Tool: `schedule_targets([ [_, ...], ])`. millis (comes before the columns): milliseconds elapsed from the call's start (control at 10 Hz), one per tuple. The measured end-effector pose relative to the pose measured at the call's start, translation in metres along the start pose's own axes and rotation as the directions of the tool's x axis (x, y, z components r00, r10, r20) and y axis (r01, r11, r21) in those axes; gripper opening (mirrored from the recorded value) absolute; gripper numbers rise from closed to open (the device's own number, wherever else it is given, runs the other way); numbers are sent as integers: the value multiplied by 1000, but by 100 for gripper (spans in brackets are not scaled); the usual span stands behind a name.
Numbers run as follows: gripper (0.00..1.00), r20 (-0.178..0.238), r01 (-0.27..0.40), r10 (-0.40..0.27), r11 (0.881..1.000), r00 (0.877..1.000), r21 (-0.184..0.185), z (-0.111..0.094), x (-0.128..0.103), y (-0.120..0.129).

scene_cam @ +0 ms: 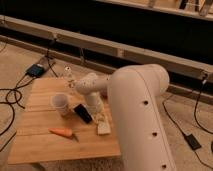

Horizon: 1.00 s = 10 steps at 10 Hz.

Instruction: Wipe the white sponge on the table

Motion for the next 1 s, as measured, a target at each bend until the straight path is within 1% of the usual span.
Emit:
schedule_targets([
  [200,0,-44,27,-26,999,999,21,5,18,-2],
  [400,0,-84,33,-30,999,996,41,8,38,-12],
  [500,0,-91,30,-26,999,996,46,9,43,-16],
  [600,0,-96,10,-5,999,995,53,10,49,-25],
  [900,0,-93,-44,50,997,994,66,14,56,-47],
  [1000,0,-88,-72,78,995,993,69,15,58,-57],
])
